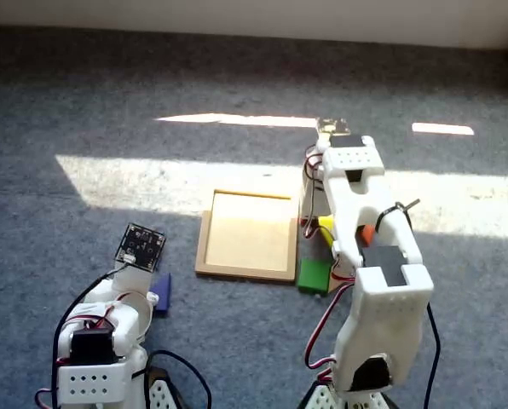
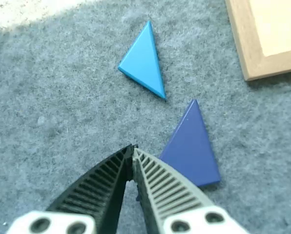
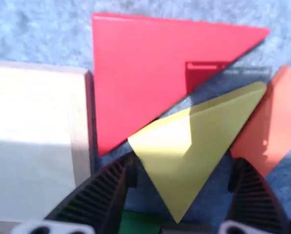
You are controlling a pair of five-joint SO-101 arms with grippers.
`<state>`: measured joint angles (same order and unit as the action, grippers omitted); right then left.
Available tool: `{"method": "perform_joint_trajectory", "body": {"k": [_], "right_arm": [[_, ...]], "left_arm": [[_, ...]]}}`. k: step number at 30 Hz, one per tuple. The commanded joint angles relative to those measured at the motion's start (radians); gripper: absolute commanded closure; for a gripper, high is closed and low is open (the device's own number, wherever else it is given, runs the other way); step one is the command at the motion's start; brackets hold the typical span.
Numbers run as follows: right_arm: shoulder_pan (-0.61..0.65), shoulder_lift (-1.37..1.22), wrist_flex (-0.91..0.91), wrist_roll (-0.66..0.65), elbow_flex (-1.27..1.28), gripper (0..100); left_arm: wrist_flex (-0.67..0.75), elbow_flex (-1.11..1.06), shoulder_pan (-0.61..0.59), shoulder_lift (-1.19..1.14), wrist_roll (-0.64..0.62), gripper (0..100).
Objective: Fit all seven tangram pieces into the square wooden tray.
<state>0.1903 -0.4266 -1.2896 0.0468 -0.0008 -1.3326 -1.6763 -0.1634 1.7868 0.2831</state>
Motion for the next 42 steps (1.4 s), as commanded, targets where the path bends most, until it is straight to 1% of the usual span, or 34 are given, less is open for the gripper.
{"method": "perform_joint_trajectory", "body": {"k": [1,4,7,10,18,21,22,25,26,29,32,34,37,39,42], "right_arm": [[0.044,0.002,0.035,0.035,-0.025,70.7],[0.081,0.001,0.044,0.038,-0.025,70.7],[0.081,-0.001,0.096,0.071,-0.021,70.7],[0.062,-0.001,0.136,0.081,-0.021,70.7],[0.008,-0.001,0.139,0.094,-0.025,70.7],[0.025,0.001,0.113,0.199,-0.025,70.4],[0.036,-0.001,0.093,0.213,-0.027,69.0],[0.061,-0.001,0.073,0.216,-0.027,60.1],[0.061,-0.001,0.076,0.224,-0.024,58.4],[0.035,-0.001,0.076,0.232,-0.025,59.4],[-0.002,-0.001,0.076,0.224,-0.021,63.1],[-0.024,-0.002,0.076,0.152,-0.021,66.7],[-0.053,-0.002,0.076,-0.063,-0.019,71.1],[-0.071,-0.002,0.070,-0.184,-0.018,71.7],[-0.102,-0.001,0.065,-0.319,-0.016,71.7]], "left_arm": [[-0.005,-0.021,-0.010,0.028,0.009,99],[-0.005,-0.021,-0.010,0.028,0.009,99],[-0.005,-0.021,-0.010,0.028,0.009,99],[-0.005,-0.021,-0.010,0.028,0.009,99],[-0.005,-0.021,-0.010,0.028,0.009,99],[-0.005,-0.021,-0.010,0.028,0.009,99],[-0.005,-0.021,-0.010,0.028,0.009,99],[-0.005,-0.021,-0.010,0.028,0.009,99],[-0.005,-0.021,-0.010,0.028,0.009,99],[-0.005,-0.021,-0.010,0.028,0.009,99],[-0.005,-0.021,-0.010,0.028,0.009,99],[-0.005,-0.021,-0.010,0.028,0.009,99],[-0.005,-0.021,-0.010,0.028,0.009,99],[-0.005,-0.021,-0.010,0.028,0.009,99],[-0.005,-0.021,-0.010,0.028,0.009,99]]}}
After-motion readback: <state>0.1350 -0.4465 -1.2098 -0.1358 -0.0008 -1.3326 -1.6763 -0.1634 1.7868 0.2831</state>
